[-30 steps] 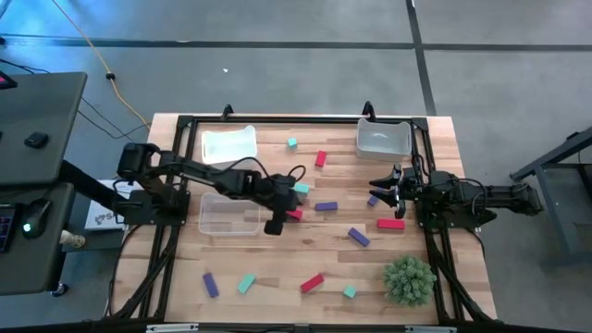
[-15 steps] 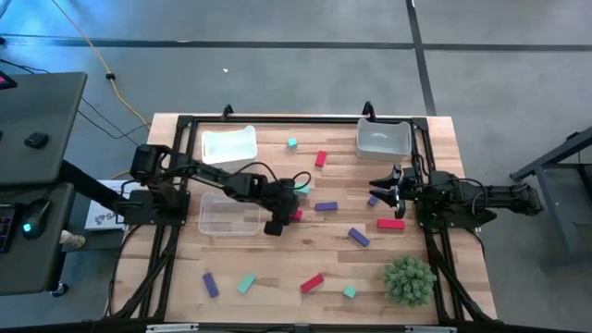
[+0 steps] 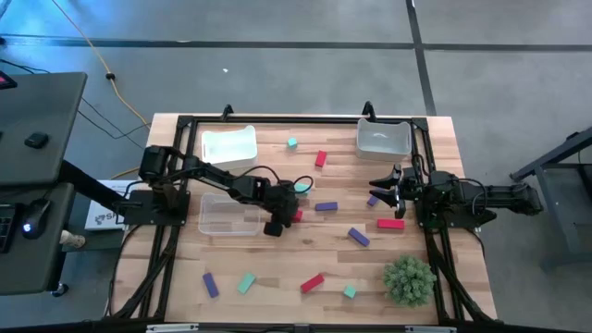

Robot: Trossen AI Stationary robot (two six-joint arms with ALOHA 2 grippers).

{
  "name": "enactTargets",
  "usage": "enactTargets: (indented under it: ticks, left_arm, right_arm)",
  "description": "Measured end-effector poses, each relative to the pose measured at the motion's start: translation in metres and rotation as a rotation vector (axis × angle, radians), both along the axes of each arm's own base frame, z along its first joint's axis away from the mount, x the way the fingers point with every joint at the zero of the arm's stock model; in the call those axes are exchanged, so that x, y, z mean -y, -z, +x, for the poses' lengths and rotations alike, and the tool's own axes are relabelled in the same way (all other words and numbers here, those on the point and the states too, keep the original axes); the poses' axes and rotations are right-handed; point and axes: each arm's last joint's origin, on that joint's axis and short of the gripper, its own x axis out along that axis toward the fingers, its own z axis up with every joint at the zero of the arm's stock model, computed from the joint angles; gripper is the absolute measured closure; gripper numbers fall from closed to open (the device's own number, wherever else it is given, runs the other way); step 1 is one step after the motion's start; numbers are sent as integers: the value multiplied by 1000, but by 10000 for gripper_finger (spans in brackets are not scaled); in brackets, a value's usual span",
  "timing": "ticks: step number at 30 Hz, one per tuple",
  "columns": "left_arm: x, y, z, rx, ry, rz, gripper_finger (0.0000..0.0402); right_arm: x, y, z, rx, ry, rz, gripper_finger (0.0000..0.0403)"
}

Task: Sort & place blocks by color
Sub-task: Put the red block into the white bin

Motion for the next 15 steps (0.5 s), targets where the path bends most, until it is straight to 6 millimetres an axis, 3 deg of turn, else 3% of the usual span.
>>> enactTargets:
  ticks: [5, 12, 15]
  left_arm:
    - [0, -1, 2, 20, 1, 0, 294]
    - [0, -1, 2, 21, 30, 17, 382]
    - [0, -2, 2, 22, 18, 6, 392]
  right_arm:
    - [0, 0, 0, 0, 0, 0, 247]
    - [0, 0, 0, 0, 0, 0, 247]
    - [0, 0, 0, 0, 0, 0, 247]
